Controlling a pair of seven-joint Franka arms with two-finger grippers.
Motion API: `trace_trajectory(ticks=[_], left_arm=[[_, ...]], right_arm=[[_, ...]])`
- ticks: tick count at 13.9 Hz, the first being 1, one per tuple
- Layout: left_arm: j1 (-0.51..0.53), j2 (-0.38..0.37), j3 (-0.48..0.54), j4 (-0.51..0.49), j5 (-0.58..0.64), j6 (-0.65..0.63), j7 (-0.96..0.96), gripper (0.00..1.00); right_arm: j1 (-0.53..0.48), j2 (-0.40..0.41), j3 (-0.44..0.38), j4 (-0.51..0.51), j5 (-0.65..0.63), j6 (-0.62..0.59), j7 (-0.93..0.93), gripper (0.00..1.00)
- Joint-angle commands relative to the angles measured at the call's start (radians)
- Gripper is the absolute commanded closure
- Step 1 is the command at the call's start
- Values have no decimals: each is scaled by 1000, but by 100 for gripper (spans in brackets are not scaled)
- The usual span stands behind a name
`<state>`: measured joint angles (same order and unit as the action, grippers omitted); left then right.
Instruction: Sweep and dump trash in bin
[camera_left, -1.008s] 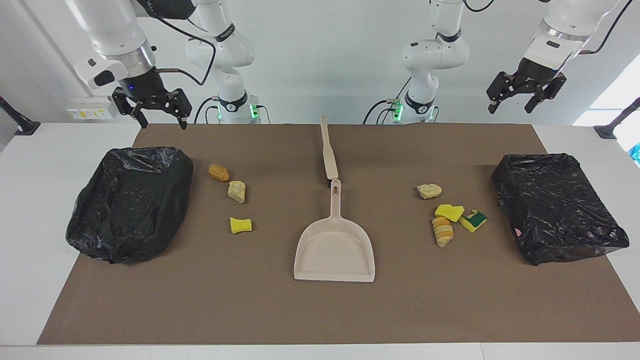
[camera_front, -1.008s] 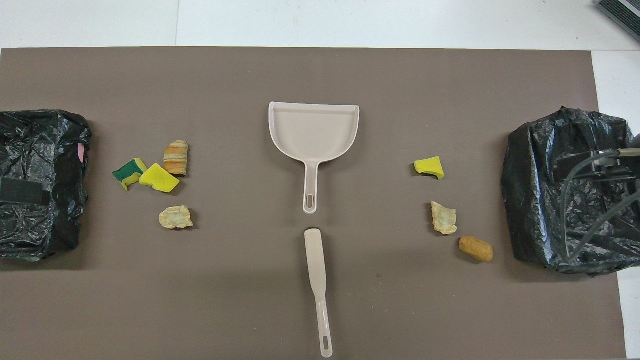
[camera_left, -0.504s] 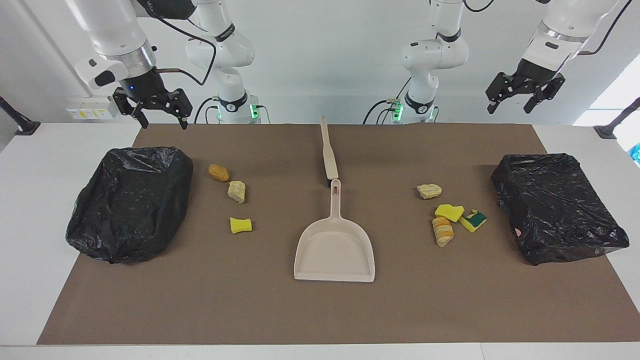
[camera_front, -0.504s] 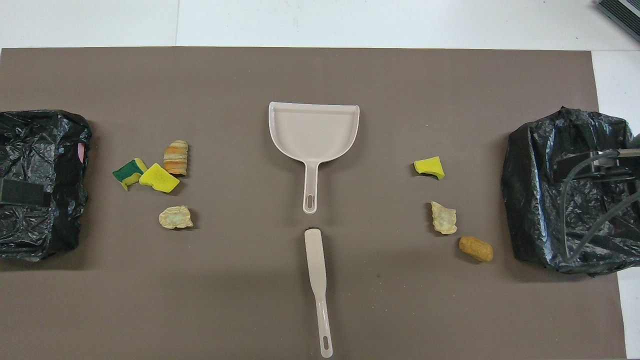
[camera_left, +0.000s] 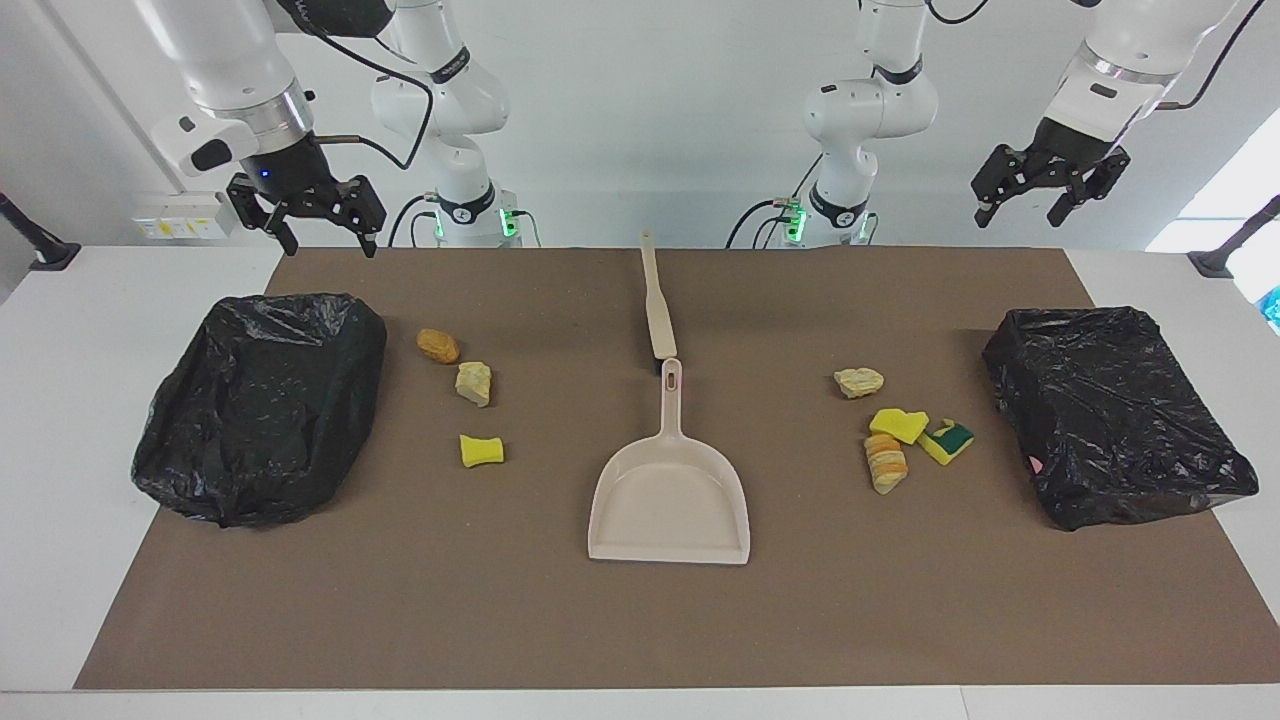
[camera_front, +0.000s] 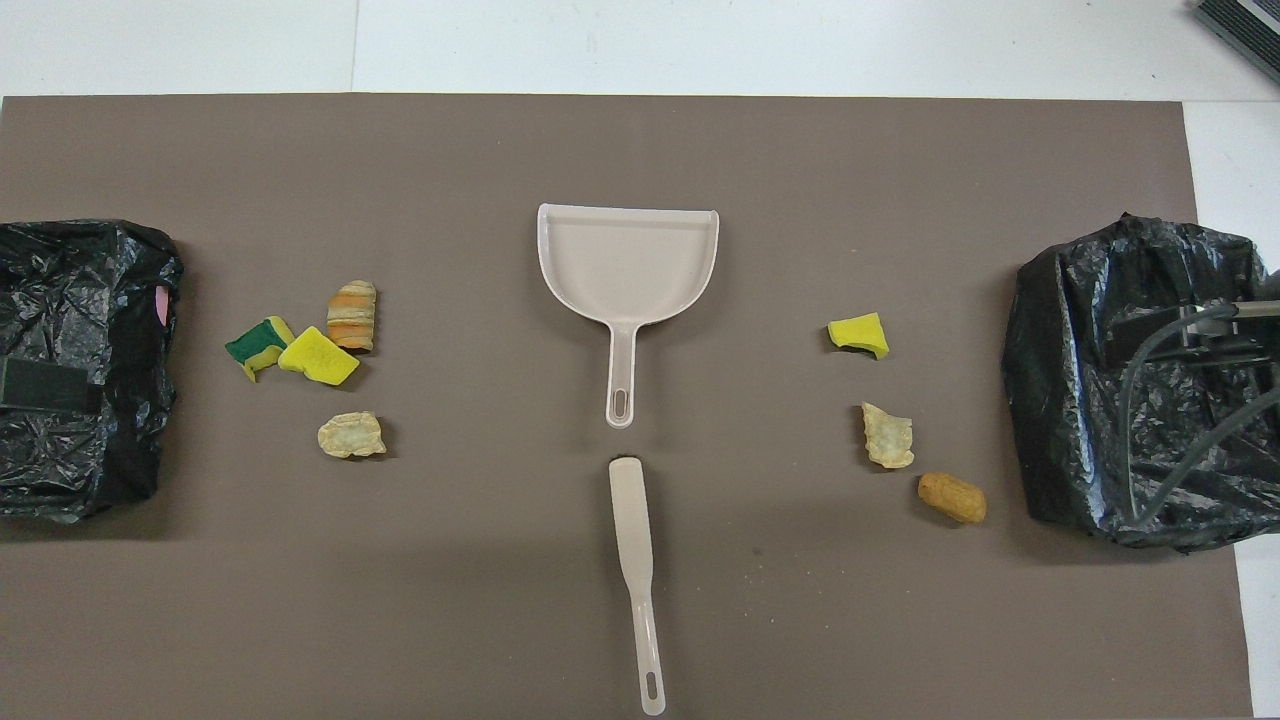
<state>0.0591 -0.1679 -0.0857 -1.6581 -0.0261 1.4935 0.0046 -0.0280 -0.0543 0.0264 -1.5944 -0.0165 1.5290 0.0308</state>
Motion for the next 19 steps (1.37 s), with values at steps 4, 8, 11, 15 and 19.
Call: trace_trajectory(ticks=[4,8,11,15,19], left_arm=[[-7,-28,8,-37,-11,17,3,0],[-8,-28,8,-37,-11,17,3,0],[-10,-33,4,-54,-11,17,2,0],[-10,-35,3,-57,-11,27,0,0],[-56,-39,0,-104,-32,68,-1,0]], right_arm=[[-3,-22,4,-25,17,-4,11,0],[-3,-24,4,-27,17,-6,9,0],[-3,-24,4,-27,17,-10,11,0],[0,-24,6,-27,17,-10,11,0],[0,-24,6,-27,17,-12,9,0]])
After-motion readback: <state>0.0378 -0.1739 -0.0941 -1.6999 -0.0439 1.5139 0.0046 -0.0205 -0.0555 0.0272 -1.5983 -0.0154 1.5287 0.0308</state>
